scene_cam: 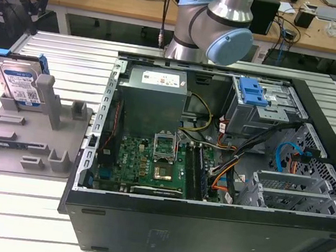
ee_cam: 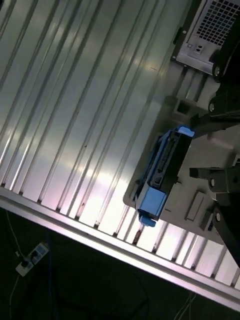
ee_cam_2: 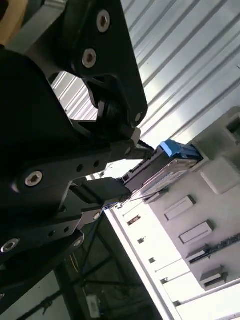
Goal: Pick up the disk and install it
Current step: 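Pick up the disk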
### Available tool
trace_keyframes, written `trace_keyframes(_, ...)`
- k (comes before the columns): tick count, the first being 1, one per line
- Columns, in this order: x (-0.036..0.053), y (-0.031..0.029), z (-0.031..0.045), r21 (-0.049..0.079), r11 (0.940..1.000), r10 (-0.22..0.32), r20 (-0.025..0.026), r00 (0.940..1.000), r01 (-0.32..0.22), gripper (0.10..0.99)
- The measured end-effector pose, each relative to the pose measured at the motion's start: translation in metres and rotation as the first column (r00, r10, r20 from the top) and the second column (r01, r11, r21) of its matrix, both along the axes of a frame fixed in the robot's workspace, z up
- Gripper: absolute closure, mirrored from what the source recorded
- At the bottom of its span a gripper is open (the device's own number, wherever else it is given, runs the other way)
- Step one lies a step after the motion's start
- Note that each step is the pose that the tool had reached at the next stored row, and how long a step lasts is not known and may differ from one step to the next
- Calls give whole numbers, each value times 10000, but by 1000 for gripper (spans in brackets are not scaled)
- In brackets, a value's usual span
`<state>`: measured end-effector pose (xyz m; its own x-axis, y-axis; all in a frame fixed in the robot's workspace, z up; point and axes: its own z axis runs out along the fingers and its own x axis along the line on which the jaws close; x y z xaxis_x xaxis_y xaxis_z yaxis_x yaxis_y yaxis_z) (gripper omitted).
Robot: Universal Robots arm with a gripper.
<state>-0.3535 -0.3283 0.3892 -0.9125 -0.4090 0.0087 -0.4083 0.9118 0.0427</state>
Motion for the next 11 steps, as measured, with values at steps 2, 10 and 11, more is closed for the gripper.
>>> trace_keyframes(2, 0, 0, -1, 0, 9986, 527, 0, 9986, -527, 667)
trace_keyframes(10, 0, 0, -3, 0, 9618, 2737, 0, 9618, -2737, 667)
trace_keyframes(11, 0, 0, -3, 0, 9569, 2905, 0, 9569, -2905, 667)
